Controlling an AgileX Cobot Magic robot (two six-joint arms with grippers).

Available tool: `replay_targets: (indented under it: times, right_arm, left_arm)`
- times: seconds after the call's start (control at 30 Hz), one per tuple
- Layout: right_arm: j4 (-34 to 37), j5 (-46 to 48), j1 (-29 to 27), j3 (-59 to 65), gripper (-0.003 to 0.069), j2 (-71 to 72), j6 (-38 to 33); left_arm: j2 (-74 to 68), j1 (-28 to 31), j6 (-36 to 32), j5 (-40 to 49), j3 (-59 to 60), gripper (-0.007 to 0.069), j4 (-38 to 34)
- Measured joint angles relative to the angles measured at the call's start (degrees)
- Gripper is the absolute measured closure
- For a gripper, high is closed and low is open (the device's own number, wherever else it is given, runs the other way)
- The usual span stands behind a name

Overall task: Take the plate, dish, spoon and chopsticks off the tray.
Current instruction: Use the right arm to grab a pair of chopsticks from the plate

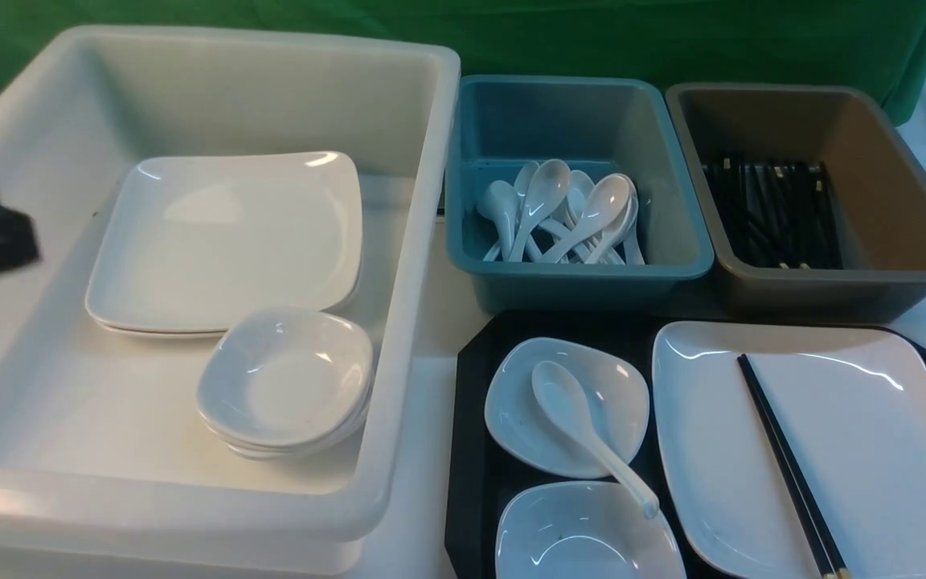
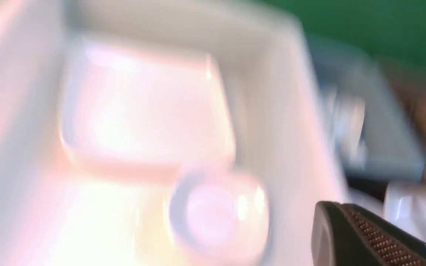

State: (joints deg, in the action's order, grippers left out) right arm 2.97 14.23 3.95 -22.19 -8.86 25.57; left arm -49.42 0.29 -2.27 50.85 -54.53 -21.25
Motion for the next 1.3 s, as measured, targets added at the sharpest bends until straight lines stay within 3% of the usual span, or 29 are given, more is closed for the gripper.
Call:
replay_targets:
  times: [0.13,0.3,0.4,0.43,0.63,0.8,1.0,1.3]
  right_arm:
    - [-1.2,26.2,7.1,-18.2,0.0632,-18.0,-8.7]
    - [-1.4,39.5,12.2,-28.2,0.0632,-32.8,-13.7]
    - [-1.4,43.7,13.0,-31.7,0.0632,-41.3,-16.6]
    - [-1.4,44.8,13.2,-32.8,0.0632,-46.5,-18.2]
    - [-1.4,45.2,13.3,-34.6,0.0605,-62.9,-21.0]
    - [-0.5,40.9,10.3,-36.5,0.0460,-74.5,-22.1]
    - [2.1,36.3,7.5,-38.0,0.0247,-85.0,-22.2]
    - [3.0,32.5,7.5,-38.1,0.0217,-93.4,-22.2]
  left_arm:
    - [-10.8,0.0,-7.0,6.0,0.0,0.0621,-3.2]
    - [-12.9,-3.9,-9.5,4.8,0.0,0.0623,-4.8]
    - [-13.0,-10.3,-9.4,2.5,-0.2,0.0624,-5.0]
    - [-13.3,-15.2,-7.9,1.9,-0.3,0.0624,-4.3]
    - [-16.5,-31.9,2.6,1.5,-0.5,0.0624,2.3]
    - [-20.3,-41.7,5.6,-0.9,-0.5,0.0624,3.6]
    - [-22.8,-45.2,5.9,-3.4,-0.5,0.0624,3.6]
    - [-22.9,-45.2,6.3,-4.9,-0.5,0.0624,3.9]
